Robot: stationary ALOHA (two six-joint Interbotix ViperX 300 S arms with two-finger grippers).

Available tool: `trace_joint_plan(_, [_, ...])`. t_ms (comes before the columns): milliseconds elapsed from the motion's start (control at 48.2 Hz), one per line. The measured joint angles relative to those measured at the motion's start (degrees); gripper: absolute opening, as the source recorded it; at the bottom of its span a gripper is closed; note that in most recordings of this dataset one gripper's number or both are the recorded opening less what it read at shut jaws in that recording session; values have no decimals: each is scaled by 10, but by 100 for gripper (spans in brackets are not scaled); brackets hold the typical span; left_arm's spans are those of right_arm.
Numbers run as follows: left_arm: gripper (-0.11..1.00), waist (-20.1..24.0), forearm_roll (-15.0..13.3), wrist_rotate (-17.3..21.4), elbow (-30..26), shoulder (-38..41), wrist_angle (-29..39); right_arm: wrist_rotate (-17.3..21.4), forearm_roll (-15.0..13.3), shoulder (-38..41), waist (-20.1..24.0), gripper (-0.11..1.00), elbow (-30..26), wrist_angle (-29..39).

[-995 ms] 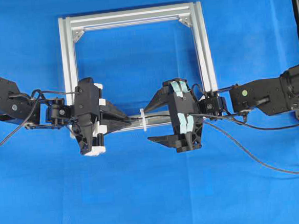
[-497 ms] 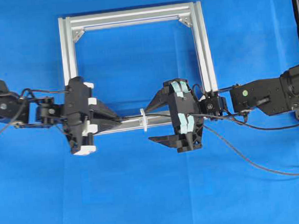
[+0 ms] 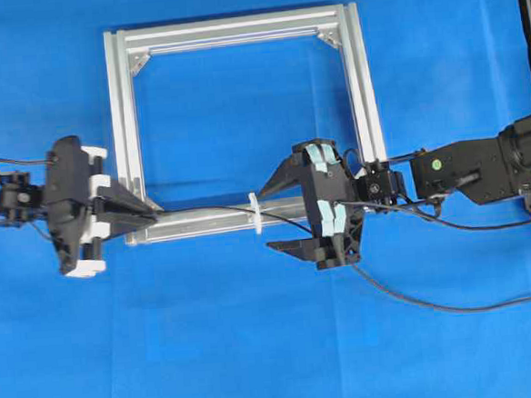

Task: Insert the wire through the string loop located in the center.
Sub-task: 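Pull the plug leftward through the loop with the left gripper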

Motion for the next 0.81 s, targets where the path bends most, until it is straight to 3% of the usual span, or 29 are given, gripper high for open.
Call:
trace_joint_plan(352, [7,-9,0,-17,84,-94,13,0,0,0,0,97,1,0])
trace_joint_plan(808, [7,-4,0,-20,78,-113,73,-2,-1,1,-1,97,1,0])
